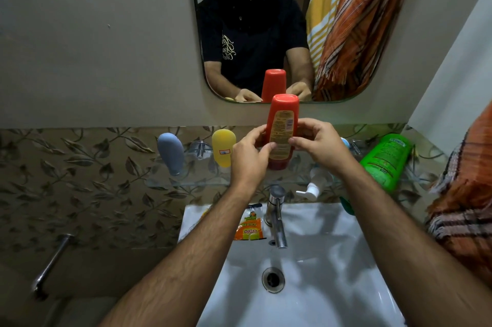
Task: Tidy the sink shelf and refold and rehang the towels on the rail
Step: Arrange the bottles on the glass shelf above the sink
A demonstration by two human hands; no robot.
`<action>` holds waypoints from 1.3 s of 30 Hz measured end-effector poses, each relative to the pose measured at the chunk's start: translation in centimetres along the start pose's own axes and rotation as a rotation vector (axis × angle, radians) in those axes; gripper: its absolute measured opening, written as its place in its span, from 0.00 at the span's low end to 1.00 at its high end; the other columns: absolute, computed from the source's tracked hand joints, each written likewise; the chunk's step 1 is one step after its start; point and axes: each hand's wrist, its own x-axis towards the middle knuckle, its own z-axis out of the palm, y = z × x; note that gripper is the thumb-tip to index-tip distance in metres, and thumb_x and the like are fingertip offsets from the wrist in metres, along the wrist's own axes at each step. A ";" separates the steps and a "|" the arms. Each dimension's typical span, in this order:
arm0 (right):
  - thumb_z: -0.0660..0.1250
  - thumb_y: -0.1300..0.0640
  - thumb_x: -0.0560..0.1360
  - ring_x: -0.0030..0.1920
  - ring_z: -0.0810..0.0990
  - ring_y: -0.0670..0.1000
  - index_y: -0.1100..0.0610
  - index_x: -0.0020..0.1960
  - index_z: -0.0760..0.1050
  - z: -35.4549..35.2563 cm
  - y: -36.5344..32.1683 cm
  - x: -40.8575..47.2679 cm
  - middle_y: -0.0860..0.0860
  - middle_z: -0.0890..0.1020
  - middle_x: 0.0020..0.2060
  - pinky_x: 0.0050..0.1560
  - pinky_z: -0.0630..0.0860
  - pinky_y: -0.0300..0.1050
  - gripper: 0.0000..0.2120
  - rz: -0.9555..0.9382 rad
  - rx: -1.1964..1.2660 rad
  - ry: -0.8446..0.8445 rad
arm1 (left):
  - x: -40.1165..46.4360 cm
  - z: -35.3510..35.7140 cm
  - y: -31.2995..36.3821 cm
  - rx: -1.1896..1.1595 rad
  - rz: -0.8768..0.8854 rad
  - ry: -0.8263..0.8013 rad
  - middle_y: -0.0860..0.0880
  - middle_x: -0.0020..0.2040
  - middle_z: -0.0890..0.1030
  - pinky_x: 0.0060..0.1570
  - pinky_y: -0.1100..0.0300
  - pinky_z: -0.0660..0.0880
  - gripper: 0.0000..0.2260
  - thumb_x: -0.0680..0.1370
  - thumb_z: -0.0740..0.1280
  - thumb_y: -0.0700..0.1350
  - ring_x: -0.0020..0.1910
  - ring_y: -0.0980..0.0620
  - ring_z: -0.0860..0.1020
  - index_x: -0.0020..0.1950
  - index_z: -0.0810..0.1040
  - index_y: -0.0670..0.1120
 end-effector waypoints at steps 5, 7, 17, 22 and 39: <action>0.68 0.70 0.75 0.49 0.84 0.42 0.48 0.53 0.78 0.0 -0.1 -0.2 0.45 0.85 0.47 0.48 0.79 0.37 0.17 0.002 -0.007 -0.014 | -0.3 -0.2 -0.1 0.006 0.013 0.003 0.52 0.56 0.84 0.53 0.67 0.77 0.19 0.75 0.72 0.41 0.52 0.61 0.80 0.66 0.78 0.49; 0.69 0.68 0.75 0.52 0.84 0.45 0.48 0.54 0.79 0.0 0.0 -0.3 0.46 0.85 0.49 0.51 0.80 0.42 0.16 0.002 -0.018 -0.011 | -0.4 -0.2 -0.1 0.014 0.016 0.000 0.53 0.56 0.83 0.54 0.66 0.77 0.19 0.75 0.72 0.42 0.52 0.61 0.80 0.66 0.77 0.49; 0.72 0.67 0.73 0.55 0.84 0.49 0.52 0.58 0.79 0.0 0.6 -0.5 0.49 0.85 0.51 0.61 0.78 0.54 0.16 0.032 -0.099 0.016 | -1.5 0.1 -0.7 0.028 0.003 -0.009 0.51 0.61 0.82 0.60 0.56 0.78 0.22 0.76 0.71 0.42 0.58 0.56 0.79 0.70 0.74 0.49; 0.72 0.65 0.73 0.54 0.83 0.47 0.54 0.61 0.79 -1.1 0.3 -1.2 0.50 0.85 0.53 0.61 0.78 0.49 0.18 0.025 -0.287 0.064 | -3.1 -0.2 -1.4 0.118 0.243 0.152 0.50 0.55 0.81 0.54 0.61 0.78 0.13 0.77 0.69 0.43 0.53 0.56 0.78 0.62 0.79 0.46; 0.72 0.67 0.64 0.60 0.77 0.56 0.55 0.60 0.79 -5.8 1.4 -3.5 0.53 0.81 0.58 0.57 0.72 0.46 0.25 0.054 -0.989 -0.150 | -5.6 2.8 -1.3 0.504 0.489 -0.332 0.55 0.52 0.81 0.45 0.58 0.68 0.19 0.75 0.70 0.54 0.49 0.53 0.77 0.65 0.77 0.53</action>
